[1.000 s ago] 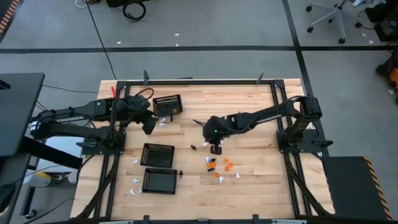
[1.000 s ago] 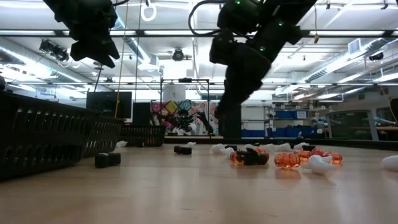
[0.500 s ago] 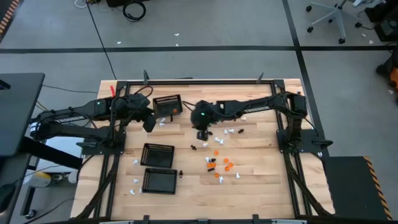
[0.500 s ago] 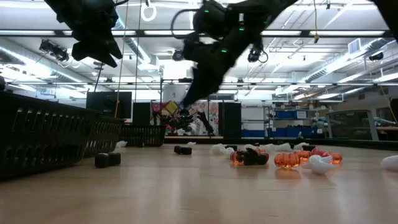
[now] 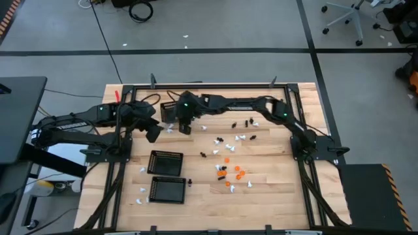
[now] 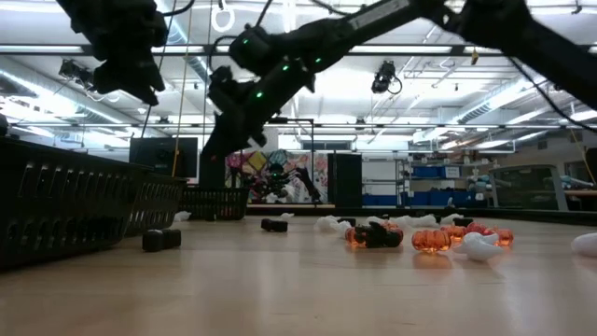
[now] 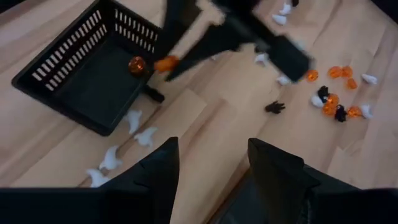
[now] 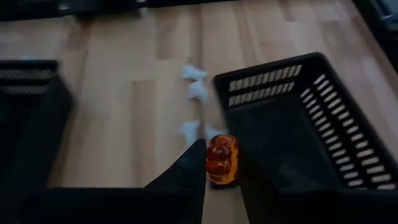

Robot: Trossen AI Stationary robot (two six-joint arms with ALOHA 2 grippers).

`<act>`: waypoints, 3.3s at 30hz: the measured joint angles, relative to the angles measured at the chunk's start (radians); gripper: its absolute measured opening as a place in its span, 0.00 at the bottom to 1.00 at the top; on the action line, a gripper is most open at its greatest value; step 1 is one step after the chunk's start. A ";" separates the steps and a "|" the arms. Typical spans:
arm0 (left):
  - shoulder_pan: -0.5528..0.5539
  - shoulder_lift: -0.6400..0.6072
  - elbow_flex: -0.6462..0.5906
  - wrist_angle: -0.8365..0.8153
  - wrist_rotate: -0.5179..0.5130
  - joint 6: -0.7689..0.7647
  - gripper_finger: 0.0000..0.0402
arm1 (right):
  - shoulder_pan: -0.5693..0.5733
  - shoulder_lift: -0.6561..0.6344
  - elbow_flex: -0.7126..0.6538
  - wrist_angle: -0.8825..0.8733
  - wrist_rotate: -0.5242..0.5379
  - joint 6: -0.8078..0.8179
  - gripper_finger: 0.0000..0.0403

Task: Sort Halloween decoration
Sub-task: Put the orange pumpkin toy into the top black bin, then put the white toy into the middle black bin

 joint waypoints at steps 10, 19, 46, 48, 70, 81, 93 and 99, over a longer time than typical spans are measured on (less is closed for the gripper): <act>0.000 -0.034 0.000 -0.009 0.000 -0.013 0.50 | -0.057 0.180 0.269 -0.125 0.026 0.104 0.21; 0.000 -0.034 0.000 -0.010 -0.001 -0.005 0.50 | -0.083 0.213 0.285 -0.176 0.033 0.161 0.21; 0.000 -0.033 0.000 -0.005 -0.023 0.005 0.50 | -0.083 0.225 0.275 -0.269 0.018 0.112 0.26; 0.000 -0.032 0.000 -0.005 -0.023 0.005 0.50 | -0.084 0.225 0.275 -0.267 0.015 0.112 0.28; 0.000 -0.030 0.000 -0.003 -0.024 0.006 0.50 | -0.121 0.043 0.302 -0.395 0.053 0.100 0.39; 0.000 -0.030 0.000 -0.004 -0.026 -0.013 0.50 | -0.028 -0.068 0.089 -0.443 0.079 0.104 0.38; 0.001 -0.030 0.000 -0.007 -0.031 -0.028 0.50 | 0.024 -0.428 -0.668 0.180 0.098 0.225 0.36; 0.001 -0.030 0.000 -0.007 -0.031 -0.028 0.50 | 0.020 -0.423 -0.774 0.267 0.094 0.258 0.43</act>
